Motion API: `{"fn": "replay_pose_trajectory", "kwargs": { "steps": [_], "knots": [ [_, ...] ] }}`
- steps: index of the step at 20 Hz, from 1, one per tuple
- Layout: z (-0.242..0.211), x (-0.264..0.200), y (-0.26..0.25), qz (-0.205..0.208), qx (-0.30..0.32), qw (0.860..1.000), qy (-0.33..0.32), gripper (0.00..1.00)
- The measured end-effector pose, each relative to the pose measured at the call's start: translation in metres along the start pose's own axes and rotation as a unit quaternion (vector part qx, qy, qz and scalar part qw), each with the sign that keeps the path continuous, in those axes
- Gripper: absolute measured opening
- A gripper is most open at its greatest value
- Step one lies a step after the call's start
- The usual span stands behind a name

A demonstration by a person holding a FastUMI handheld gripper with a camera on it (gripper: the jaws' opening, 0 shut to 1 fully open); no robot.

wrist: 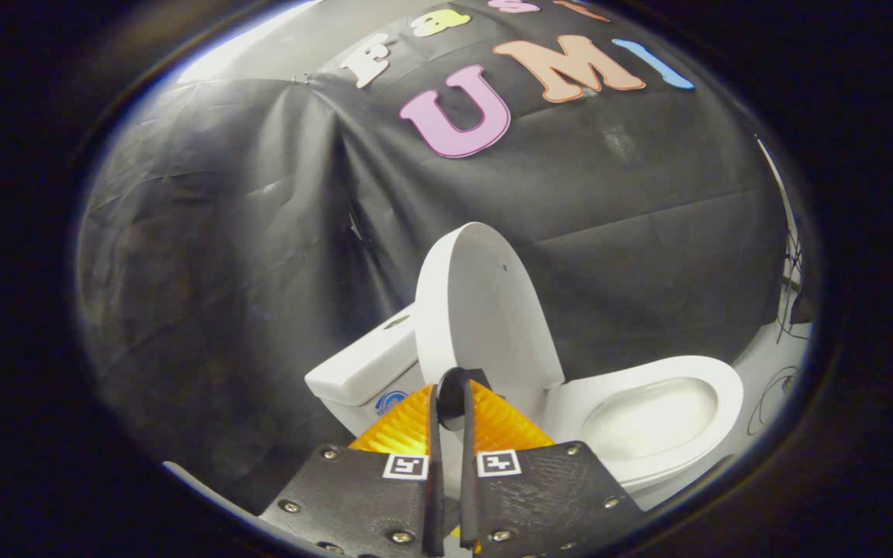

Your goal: Open the toilet lid.

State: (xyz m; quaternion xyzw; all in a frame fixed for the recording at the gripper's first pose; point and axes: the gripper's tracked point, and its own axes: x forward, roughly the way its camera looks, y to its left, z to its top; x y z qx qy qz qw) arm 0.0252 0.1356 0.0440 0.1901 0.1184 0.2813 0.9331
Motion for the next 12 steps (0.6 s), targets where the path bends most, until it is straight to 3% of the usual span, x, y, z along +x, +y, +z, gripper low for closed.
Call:
{"fn": "replay_pose_trajectory", "kwargs": {
  "steps": [12],
  "knots": [
    [-0.013, 0.006, 0.01, 0.032, -0.001, 0.999, 0.019, 0.12]
  ]
}}
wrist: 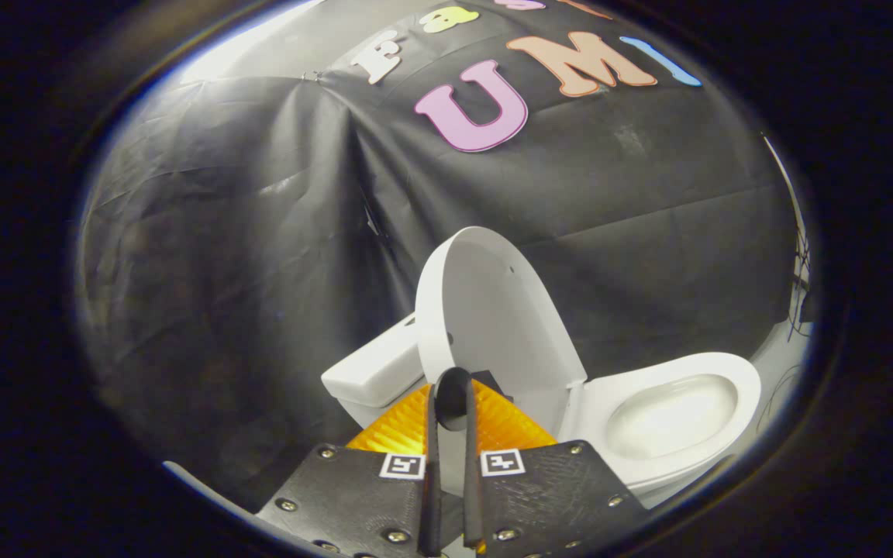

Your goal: Open the toilet lid.

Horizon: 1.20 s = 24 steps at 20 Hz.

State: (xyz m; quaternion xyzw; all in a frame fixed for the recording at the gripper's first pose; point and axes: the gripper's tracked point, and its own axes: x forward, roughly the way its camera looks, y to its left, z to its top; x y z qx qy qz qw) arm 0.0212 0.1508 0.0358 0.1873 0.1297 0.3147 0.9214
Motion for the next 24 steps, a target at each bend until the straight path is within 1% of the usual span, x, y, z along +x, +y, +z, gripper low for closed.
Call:
{"fn": "replay_pose_trajectory", "kwargs": {
  "steps": [3, 5, 7, 8, 10, 12, 14, 15, 18, 20, 24],
  "knots": [
    [0.002, -0.001, 0.004, 0.012, -0.002, 1.0, 0.004, 0.15],
    [-0.001, 0.007, 0.007, 0.024, 0.004, 1.0, 0.01, 0.16],
    [-0.002, 0.008, 0.008, 0.032, 0.013, 0.999, 0.011, 0.21],
    [-0.005, 0.01, 0.01, 0.037, 0.016, 0.999, 0.019, 0.21],
    [-0.004, 0.008, 0.008, 0.043, 0.018, 0.999, 0.016, 0.28],
    [-0.006, 0.007, 0.005, 0.047, 0.016, 0.999, 0.02, 0.31],
    [-0.01, 0.013, 0.005, 0.055, 0.028, 0.998, 0.027, 0.36],
    [-0.014, 0.012, -0.003, 0.042, 0.03, 0.998, 0.035, 0.46],
    [-0.015, 0.011, -0.018, 0.026, 0.034, 0.998, 0.039, 0.77],
    [-0.012, 0.011, -0.018, 0.028, 0.035, 0.998, 0.039, 0.98],
    [-0.012, 0.01, -0.019, 0.026, 0.009, 0.999, 0.038, 0.98]
  ]
}}
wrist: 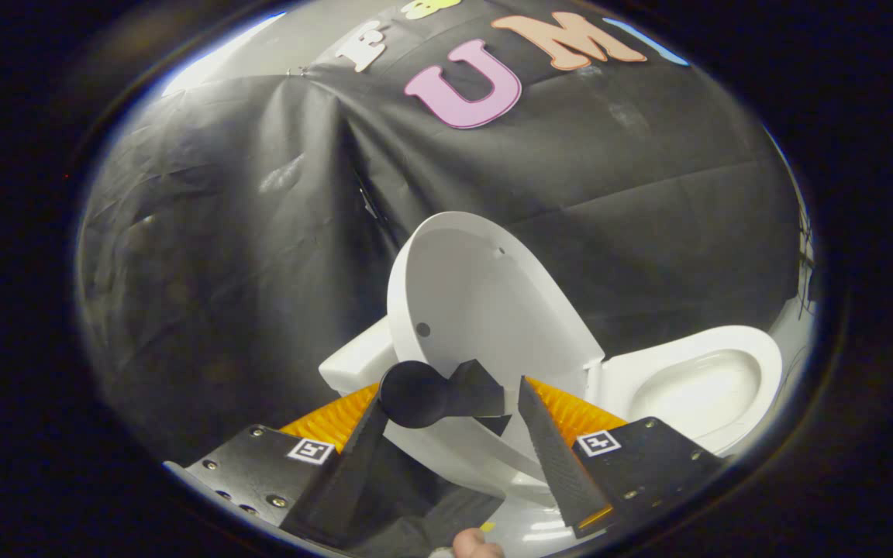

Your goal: Open the toilet lid.

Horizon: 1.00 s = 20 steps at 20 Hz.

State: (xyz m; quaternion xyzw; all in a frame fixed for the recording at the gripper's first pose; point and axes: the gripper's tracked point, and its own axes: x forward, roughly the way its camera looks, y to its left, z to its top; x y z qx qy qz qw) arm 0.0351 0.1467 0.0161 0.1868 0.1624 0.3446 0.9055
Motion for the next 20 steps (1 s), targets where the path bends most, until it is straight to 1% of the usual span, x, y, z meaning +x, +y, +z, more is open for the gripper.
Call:
{"fn": "replay_pose_trajectory", "kwargs": {
  "steps": [4, 5, 7, 12, 14, 16, 20],
  "knots": [
    [0.009, -0.004, -0.006, -0.008, -0.01, 1.0, -0.005, 0.98],
    [0.01, -0.007, -0.009, -0.008, -0.009, 1.0, -0.006, 1.0],
    [0.011, -0.013, -0.012, -0.009, -0.013, 1.0, -0.007, 1.0],
    [0.021, -0.03, -0.014, -0.011, -0.04, 0.999, -0.016, 1.0],
    [0.033, -0.04, -0.025, -0.028, -0.046, 0.998, -0.031, 1.0],
    [0.046, -0.049, -0.036, -0.033, -0.044, 0.998, -0.04, 0.99],
    [0.071, -0.078, -0.068, -0.059, -0.043, 0.995, -0.06, 0.99]
  ]
}}
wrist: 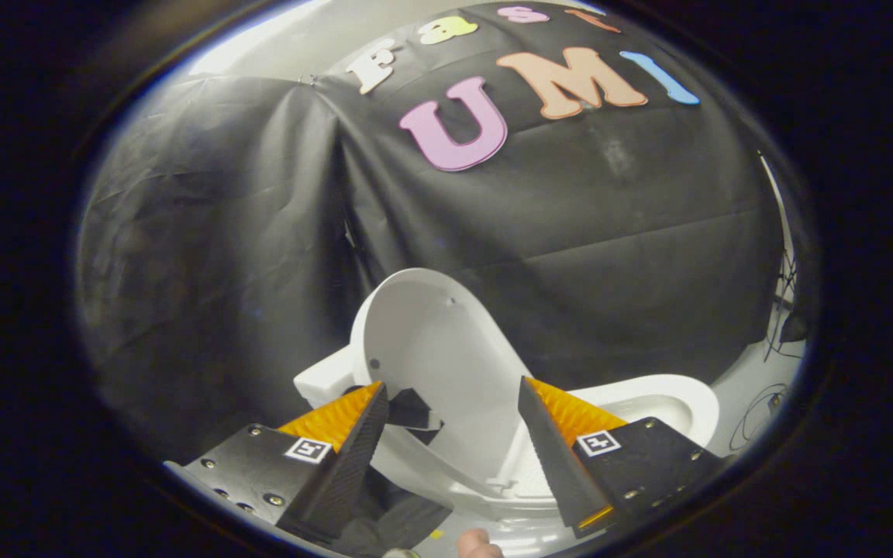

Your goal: Open the toilet lid.

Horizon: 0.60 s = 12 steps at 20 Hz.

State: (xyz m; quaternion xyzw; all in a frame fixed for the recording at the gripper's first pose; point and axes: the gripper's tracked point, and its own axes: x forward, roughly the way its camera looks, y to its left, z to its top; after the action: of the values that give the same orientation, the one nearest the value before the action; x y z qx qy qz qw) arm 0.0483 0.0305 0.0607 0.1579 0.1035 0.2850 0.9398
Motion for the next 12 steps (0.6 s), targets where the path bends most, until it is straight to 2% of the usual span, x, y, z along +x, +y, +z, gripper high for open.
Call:
{"fn": "replay_pose_trajectory", "kwargs": {
  "steps": [9, 12],
  "knots": [
    [0.041, -0.057, -0.087, -0.075, -0.042, 0.996, -0.027, 0.99],
    [0.057, -0.074, -0.115, -0.094, -0.022, 0.994, -0.043, 0.99]
  ]
}}
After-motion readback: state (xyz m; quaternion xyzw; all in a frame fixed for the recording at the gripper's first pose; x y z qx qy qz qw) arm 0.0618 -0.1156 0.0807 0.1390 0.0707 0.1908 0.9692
